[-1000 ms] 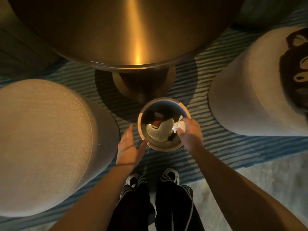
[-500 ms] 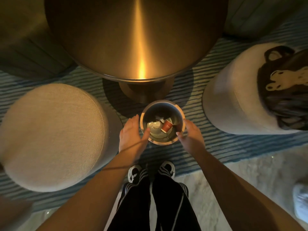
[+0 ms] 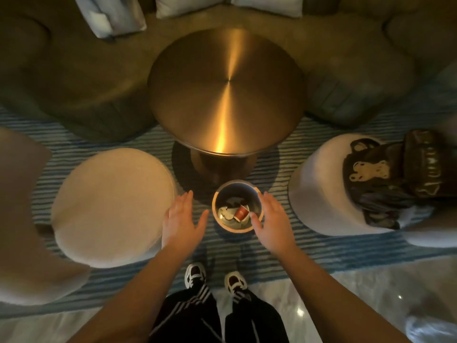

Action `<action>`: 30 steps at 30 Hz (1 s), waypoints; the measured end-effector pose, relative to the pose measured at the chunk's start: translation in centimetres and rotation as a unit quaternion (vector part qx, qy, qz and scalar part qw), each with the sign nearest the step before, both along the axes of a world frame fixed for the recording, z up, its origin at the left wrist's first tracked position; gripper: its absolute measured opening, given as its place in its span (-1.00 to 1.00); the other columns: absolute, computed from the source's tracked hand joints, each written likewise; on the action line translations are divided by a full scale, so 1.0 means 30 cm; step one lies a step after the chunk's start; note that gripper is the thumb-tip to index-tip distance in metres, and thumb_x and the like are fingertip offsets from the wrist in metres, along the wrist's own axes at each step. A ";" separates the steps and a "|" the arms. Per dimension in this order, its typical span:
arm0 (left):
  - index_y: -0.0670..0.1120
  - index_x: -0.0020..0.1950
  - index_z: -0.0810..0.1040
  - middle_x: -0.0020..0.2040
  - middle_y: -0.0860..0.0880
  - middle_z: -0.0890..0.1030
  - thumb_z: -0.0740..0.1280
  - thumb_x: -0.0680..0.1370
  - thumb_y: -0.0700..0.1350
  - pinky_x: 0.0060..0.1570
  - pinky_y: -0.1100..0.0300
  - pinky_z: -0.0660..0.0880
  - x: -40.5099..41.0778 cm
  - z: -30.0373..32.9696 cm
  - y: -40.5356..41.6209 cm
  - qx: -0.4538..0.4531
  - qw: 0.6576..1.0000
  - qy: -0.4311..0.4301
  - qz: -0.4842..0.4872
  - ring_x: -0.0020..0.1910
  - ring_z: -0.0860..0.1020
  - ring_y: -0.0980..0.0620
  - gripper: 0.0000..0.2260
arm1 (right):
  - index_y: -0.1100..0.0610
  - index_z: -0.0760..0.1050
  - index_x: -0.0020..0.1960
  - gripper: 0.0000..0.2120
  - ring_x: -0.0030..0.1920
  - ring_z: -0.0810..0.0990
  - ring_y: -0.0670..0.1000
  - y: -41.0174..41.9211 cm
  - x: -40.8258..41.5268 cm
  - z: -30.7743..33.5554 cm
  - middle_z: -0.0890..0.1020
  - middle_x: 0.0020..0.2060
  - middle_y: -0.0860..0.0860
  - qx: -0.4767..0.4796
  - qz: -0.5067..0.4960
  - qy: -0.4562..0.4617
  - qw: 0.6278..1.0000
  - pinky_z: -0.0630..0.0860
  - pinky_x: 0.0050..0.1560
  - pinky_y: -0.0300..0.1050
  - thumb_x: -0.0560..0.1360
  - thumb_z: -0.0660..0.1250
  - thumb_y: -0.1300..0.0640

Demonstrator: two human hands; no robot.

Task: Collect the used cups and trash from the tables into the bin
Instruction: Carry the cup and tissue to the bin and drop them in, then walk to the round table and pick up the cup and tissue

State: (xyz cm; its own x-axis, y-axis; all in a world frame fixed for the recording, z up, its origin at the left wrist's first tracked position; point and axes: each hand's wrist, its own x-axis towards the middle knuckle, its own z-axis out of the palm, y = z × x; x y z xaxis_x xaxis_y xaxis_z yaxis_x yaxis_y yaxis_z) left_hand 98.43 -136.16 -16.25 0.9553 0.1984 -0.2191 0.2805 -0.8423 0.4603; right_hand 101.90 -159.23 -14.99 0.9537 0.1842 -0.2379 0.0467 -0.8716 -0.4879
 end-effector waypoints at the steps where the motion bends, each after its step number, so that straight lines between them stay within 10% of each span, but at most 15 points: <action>1: -0.08 0.51 0.16 0.48 -0.11 0.27 0.11 0.56 0.20 0.41 -0.04 0.18 -0.021 0.015 0.008 0.005 1.000 -0.003 0.015 0.46 0.18 -0.05 -0.40 | 0.10 0.21 0.50 -0.45 0.48 0.19 0.01 0.013 0.001 0.016 0.28 0.47 0.04 0.000 0.013 -0.008 1.000 0.15 0.47 -0.09 0.57 0.21 -0.05; 11: -0.08 0.50 0.17 0.47 -0.07 0.29 0.11 0.57 0.21 0.42 -0.03 0.15 -0.335 0.116 0.127 0.029 0.966 -0.032 0.253 0.45 0.20 -0.02 -0.42 | 0.07 0.16 0.51 -0.44 0.50 0.13 -0.01 0.297 -0.025 0.093 0.24 0.50 0.02 0.032 0.207 -0.006 0.978 0.09 0.48 -0.08 0.59 0.16 -0.09; 30: -0.05 0.48 0.22 0.44 -0.06 0.34 0.07 0.53 0.26 0.37 -0.05 0.18 -1.135 0.183 0.547 0.094 0.807 -0.034 0.582 0.42 0.27 -0.04 -0.39 | 0.07 0.22 0.48 -0.46 0.43 0.23 0.05 1.217 -0.527 0.142 0.30 0.45 0.05 0.076 0.574 0.004 0.815 0.26 0.40 0.01 0.56 0.19 -0.09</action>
